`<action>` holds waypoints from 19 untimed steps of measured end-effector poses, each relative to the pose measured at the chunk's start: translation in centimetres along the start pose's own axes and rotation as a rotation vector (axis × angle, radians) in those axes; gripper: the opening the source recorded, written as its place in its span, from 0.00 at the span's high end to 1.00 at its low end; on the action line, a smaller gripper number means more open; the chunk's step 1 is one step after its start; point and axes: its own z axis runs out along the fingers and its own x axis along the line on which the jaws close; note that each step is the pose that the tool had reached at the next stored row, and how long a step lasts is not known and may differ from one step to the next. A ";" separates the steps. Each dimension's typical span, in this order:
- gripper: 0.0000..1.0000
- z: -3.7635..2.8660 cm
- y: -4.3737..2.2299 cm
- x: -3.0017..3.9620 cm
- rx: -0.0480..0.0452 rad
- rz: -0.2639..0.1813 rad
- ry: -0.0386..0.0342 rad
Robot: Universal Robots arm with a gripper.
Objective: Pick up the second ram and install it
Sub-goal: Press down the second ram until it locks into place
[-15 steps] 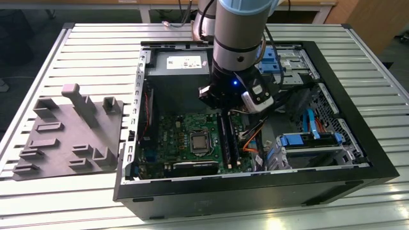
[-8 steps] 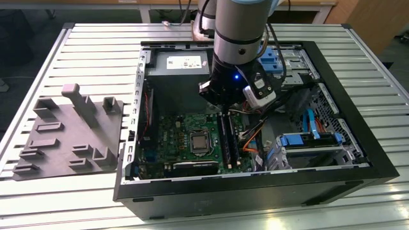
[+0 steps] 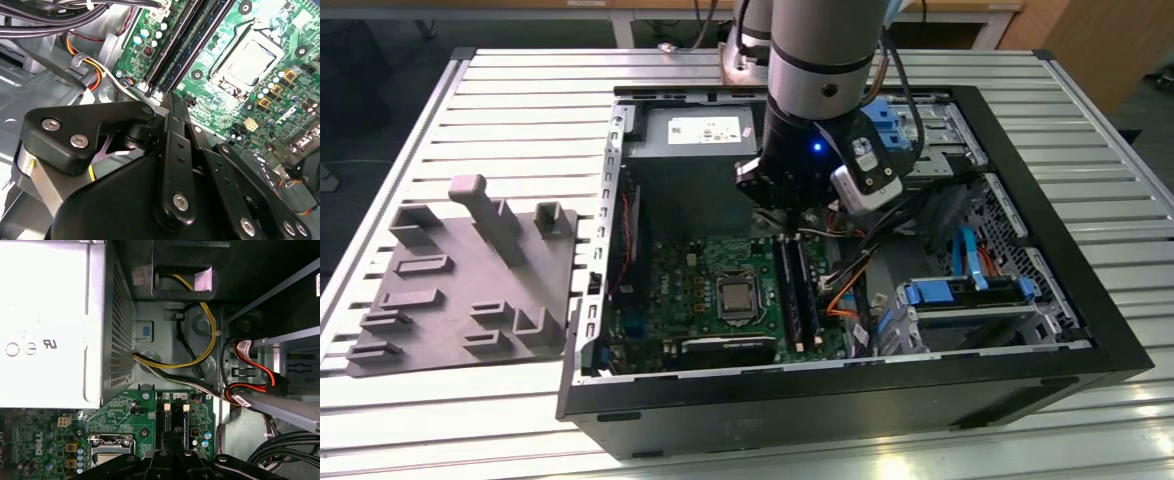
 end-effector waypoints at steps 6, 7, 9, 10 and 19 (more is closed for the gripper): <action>0.89 -0.77 0.03 -0.02 0.0000 0.000 0.0000; 0.89 -0.88 0.03 -0.02 0.0001 0.000 0.0001; 0.89 -1.08 0.04 -0.03 -0.0001 0.000 0.0000; 0.89 -1.18 0.04 -0.03 0.0000 0.000 0.0000; 0.89 -1.80 0.07 -0.04 -0.0002 0.000 0.0000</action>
